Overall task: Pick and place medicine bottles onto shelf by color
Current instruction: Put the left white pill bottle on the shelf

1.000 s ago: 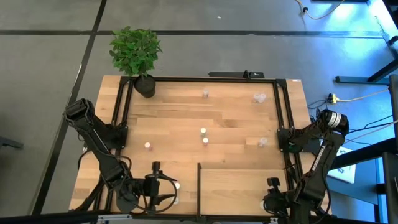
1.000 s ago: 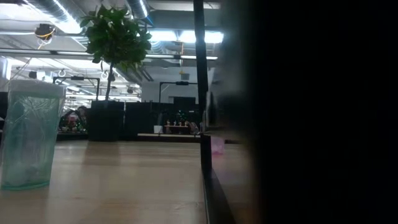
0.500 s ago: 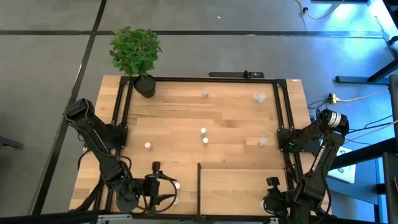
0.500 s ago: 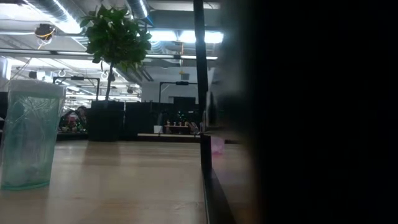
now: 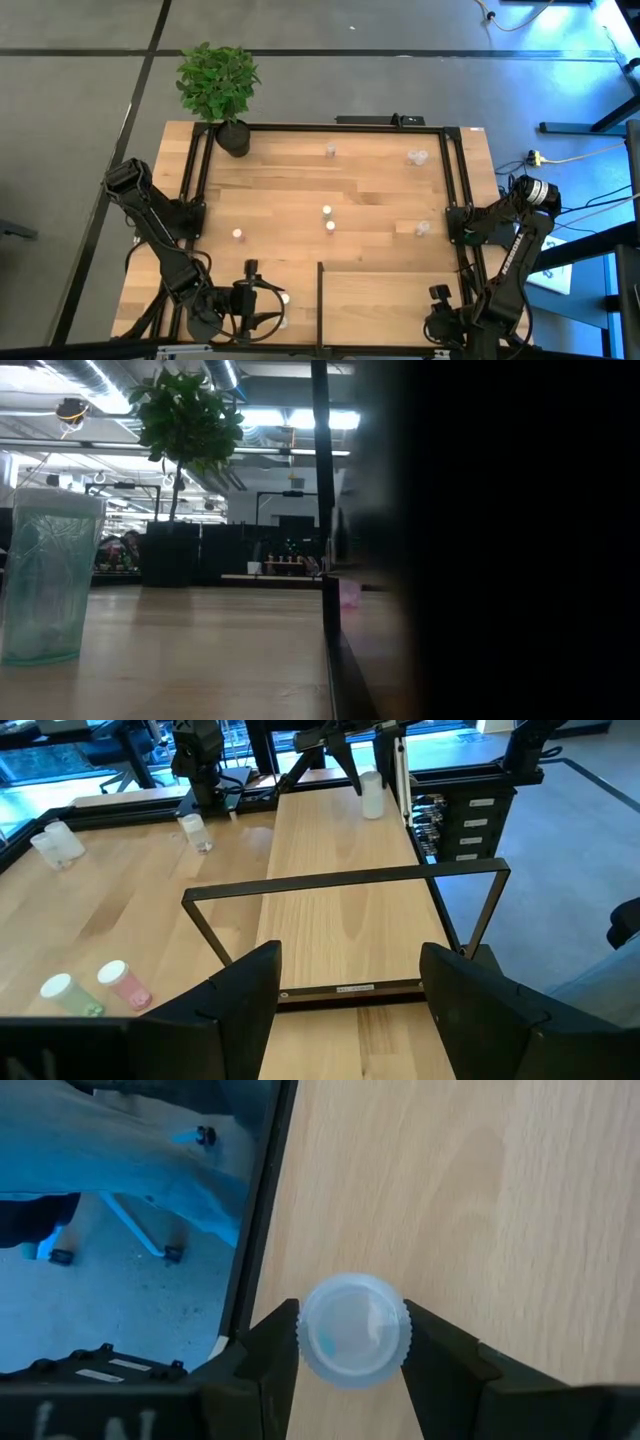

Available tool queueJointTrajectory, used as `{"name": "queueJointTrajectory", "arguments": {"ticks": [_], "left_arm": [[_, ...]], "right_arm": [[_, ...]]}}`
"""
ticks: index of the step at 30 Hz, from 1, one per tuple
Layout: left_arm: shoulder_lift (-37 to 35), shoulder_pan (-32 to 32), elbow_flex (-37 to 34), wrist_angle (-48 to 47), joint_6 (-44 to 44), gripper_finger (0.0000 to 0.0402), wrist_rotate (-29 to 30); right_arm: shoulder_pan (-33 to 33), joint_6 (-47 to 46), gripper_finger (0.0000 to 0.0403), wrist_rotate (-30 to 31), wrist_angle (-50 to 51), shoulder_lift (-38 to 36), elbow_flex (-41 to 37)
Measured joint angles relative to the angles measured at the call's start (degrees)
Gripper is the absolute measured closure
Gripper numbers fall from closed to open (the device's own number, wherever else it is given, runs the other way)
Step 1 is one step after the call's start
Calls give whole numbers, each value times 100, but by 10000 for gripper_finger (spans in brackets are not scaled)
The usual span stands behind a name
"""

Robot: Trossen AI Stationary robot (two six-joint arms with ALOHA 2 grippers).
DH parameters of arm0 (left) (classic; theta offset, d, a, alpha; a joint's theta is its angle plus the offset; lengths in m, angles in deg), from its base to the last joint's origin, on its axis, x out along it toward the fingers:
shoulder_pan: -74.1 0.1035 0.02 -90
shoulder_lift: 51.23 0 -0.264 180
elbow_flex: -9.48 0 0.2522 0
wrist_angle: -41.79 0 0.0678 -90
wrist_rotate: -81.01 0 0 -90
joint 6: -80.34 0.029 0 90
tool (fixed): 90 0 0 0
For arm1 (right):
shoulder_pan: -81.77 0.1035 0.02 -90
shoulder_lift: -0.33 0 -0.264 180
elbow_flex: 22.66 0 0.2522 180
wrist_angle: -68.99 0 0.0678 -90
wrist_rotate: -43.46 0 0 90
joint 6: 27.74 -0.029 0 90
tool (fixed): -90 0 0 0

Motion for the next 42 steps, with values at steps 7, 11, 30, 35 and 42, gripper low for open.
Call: {"name": "queueJointTrajectory", "arguments": {"ticks": [7,11,30,35,42], "left_arm": [[0,-2,0,0,0,169,0],[0,-2,0,0,1,169,1],[0,-2,0,0,-1,169,2],[0,-2,0,0,1,169,2],[0,-2,0,0,2,169,1]], "right_arm": [[0,-155,246,0,33,0,0],[0,-170,246,0,32,0,0],[0,-152,246,2,34,0,0],[0,-154,246,-27,35,2,0],[0,-147,246,-39,43,2,0]]}}
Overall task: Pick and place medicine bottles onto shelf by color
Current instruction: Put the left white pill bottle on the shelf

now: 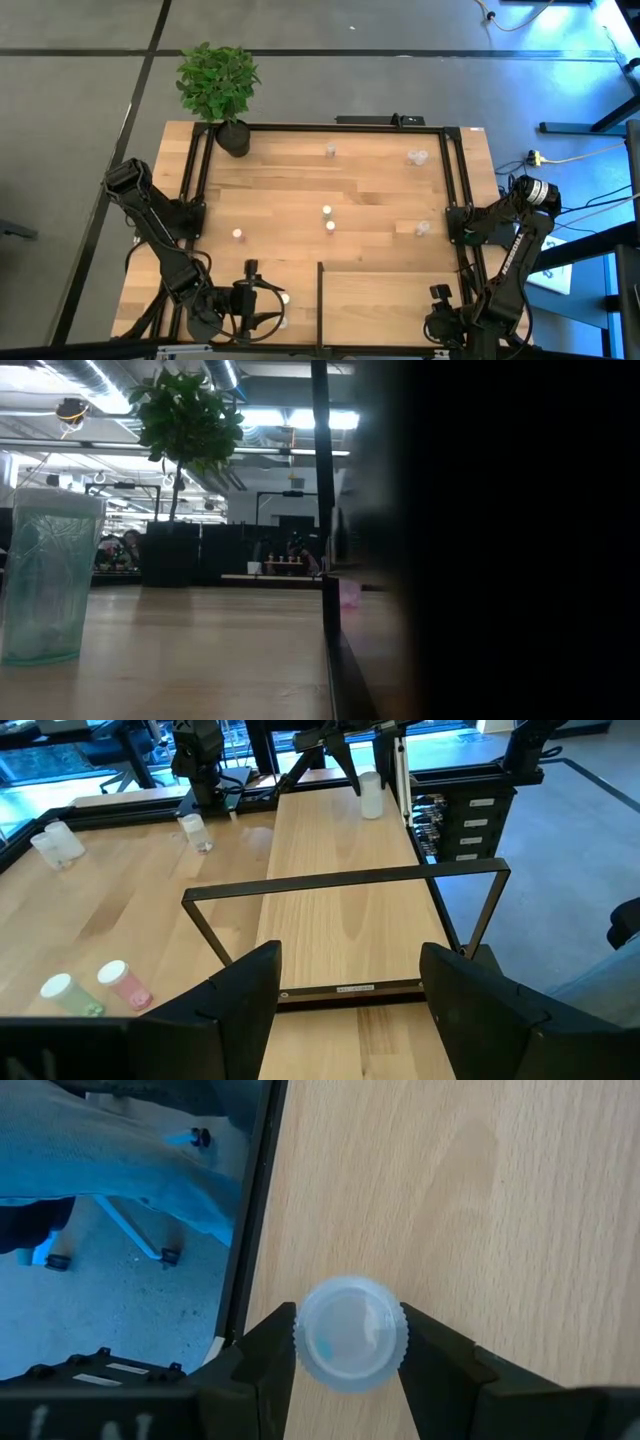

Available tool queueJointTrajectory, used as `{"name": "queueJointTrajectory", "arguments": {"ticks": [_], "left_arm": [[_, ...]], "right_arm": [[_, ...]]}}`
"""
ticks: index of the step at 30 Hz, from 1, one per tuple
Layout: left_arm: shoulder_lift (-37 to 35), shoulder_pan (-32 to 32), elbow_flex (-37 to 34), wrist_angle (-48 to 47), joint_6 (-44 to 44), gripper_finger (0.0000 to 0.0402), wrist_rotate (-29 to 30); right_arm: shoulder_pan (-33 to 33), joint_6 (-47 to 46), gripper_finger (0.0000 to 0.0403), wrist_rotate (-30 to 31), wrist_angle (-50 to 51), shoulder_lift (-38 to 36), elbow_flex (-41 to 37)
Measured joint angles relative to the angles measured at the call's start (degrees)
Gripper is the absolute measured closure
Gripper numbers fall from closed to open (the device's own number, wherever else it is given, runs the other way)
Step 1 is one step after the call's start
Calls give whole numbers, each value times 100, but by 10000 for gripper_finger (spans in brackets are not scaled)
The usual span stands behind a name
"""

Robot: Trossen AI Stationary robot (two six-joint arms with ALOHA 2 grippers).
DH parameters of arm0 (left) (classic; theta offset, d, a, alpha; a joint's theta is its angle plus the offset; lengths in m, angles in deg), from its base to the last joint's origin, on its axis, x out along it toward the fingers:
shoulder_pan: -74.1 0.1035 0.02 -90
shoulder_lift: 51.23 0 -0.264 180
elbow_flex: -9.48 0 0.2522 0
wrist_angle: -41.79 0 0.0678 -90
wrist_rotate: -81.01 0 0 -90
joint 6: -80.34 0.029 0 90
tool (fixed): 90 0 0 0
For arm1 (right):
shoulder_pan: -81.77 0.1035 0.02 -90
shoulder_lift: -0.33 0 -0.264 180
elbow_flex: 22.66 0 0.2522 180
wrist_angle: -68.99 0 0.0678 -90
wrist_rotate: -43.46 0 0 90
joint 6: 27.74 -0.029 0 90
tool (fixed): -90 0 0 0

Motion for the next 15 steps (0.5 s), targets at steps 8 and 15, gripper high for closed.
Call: {"name": "queueJointTrajectory", "arguments": {"ticks": [8,15], "left_arm": [[0,0,0,0,-2,169,-1],[0,1,0,0,-1,169,0]], "right_arm": [[0,-25,236,38,9,4,0],[2,-25,214,41,9,4,1]]}}
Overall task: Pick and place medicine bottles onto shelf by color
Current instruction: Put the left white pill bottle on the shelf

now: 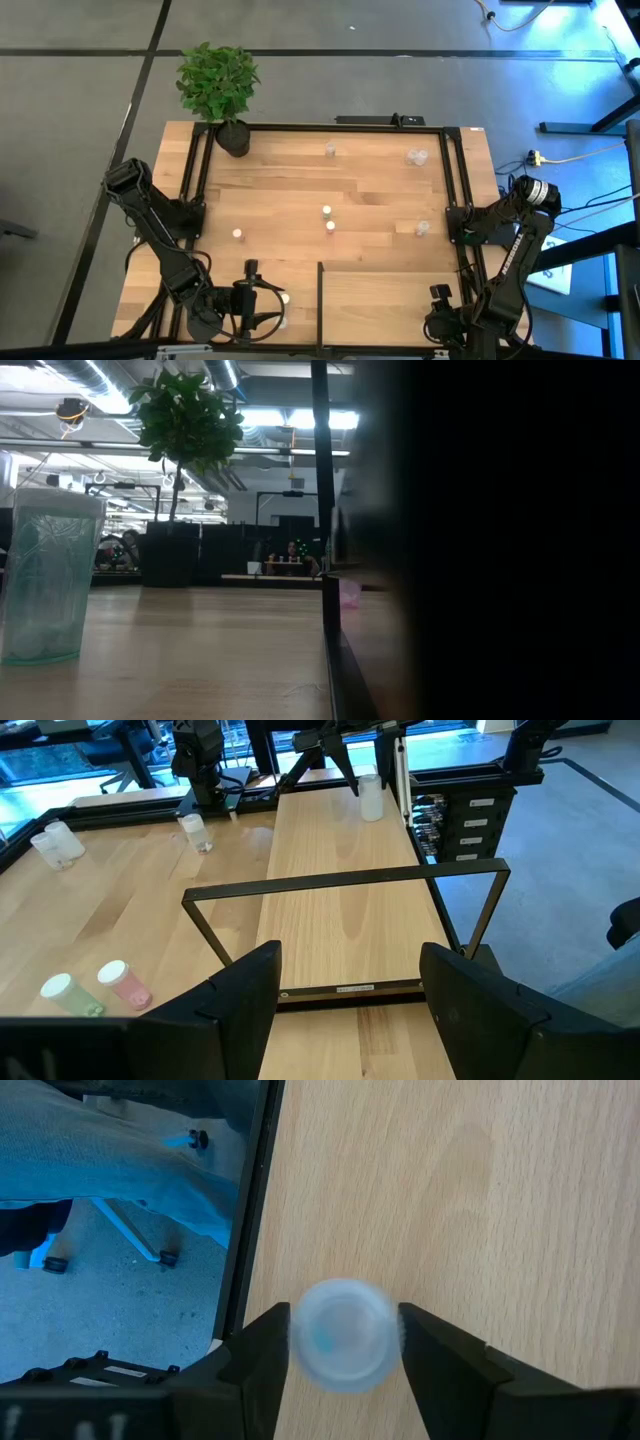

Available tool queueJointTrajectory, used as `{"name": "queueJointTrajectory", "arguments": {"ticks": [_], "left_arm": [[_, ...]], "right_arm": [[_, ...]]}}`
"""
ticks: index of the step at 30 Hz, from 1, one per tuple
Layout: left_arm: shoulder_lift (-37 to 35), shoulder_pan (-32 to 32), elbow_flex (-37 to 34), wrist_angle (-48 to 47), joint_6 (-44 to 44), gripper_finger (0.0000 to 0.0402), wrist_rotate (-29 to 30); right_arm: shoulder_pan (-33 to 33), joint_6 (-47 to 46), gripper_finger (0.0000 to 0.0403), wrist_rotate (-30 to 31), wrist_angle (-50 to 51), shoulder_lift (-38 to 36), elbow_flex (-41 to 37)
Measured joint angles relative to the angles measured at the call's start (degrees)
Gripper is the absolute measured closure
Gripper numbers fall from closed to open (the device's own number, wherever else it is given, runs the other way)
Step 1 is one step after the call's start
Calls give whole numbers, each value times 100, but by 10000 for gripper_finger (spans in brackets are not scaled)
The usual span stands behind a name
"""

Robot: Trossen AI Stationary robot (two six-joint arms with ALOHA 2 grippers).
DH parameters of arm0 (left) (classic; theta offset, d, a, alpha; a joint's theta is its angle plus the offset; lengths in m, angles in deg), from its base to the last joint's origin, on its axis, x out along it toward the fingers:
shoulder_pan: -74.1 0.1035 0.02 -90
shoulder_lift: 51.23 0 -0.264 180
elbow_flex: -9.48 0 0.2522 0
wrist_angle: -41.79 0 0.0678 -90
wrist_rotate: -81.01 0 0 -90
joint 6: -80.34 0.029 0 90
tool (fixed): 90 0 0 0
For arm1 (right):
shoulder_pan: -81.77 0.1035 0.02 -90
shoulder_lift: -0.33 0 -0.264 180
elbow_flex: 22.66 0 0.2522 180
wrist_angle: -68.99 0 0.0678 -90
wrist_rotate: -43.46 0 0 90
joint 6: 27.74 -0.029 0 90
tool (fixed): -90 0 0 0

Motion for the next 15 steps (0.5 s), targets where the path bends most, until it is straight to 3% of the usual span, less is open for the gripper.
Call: {"name": "queueJointTrajectory", "arguments": {"ticks": [15], "left_arm": [[0,-1,0,2,0,169,0]], "right_arm": [[-1,19,202,4,-66,-101,10]]}}
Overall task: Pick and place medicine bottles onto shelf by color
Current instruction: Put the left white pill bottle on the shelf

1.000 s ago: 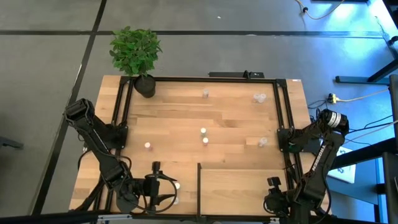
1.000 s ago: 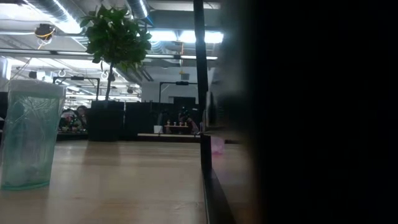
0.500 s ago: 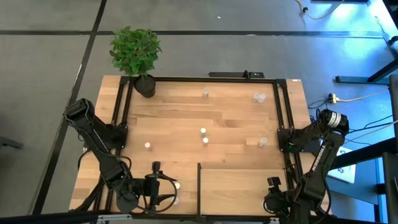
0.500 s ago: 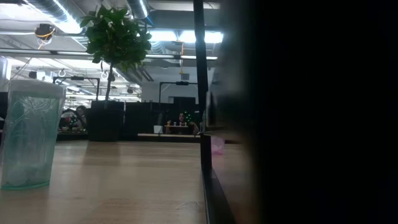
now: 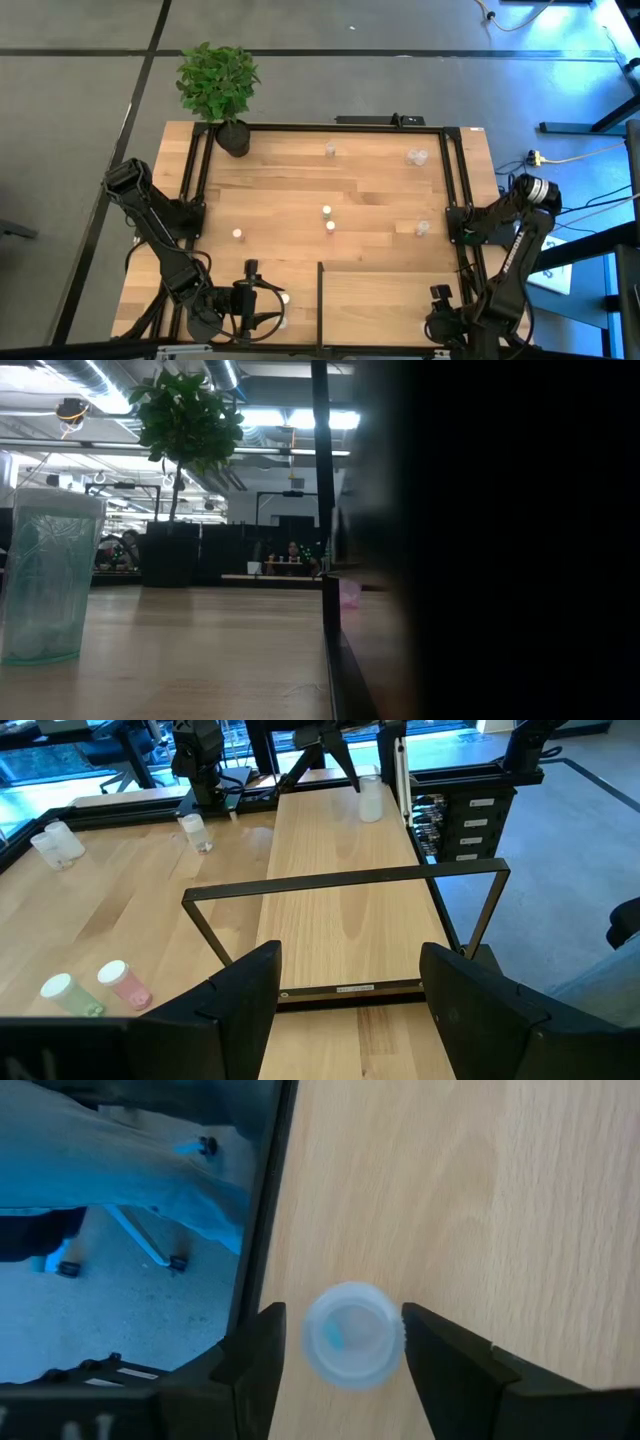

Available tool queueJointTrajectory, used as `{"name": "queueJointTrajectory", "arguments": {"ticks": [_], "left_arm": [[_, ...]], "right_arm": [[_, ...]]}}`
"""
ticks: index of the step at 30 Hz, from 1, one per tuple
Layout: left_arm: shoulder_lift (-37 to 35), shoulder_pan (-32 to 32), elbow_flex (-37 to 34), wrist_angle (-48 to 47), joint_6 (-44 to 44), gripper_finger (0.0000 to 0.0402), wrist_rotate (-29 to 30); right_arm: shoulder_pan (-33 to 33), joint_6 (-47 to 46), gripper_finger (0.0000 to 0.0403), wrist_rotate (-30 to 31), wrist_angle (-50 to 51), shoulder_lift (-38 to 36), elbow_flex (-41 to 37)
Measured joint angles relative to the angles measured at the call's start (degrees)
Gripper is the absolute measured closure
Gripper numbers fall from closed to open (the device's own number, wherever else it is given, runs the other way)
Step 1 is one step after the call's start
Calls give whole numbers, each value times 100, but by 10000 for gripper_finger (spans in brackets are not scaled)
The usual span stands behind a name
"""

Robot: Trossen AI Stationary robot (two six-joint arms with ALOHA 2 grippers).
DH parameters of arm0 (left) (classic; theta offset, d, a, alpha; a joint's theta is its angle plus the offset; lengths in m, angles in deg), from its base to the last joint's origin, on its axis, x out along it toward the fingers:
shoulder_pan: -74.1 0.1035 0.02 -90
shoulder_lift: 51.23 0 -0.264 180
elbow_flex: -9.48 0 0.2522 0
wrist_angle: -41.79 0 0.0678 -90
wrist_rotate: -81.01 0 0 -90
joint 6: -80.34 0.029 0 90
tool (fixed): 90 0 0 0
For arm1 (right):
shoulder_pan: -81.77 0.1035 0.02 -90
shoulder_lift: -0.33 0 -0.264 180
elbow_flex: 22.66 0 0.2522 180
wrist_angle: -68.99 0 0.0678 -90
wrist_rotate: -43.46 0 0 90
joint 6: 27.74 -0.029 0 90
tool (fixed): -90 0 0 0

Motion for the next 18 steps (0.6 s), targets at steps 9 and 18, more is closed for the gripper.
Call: {"name": "queueJointTrajectory", "arguments": {"ticks": [9,18], "left_arm": [[0,1,0,-2,0,169,1],[0,0,0,-4,1,169,1]], "right_arm": [[1,15,202,-30,283,-39,112],[1,23,202,360,1406,-44,635]]}}
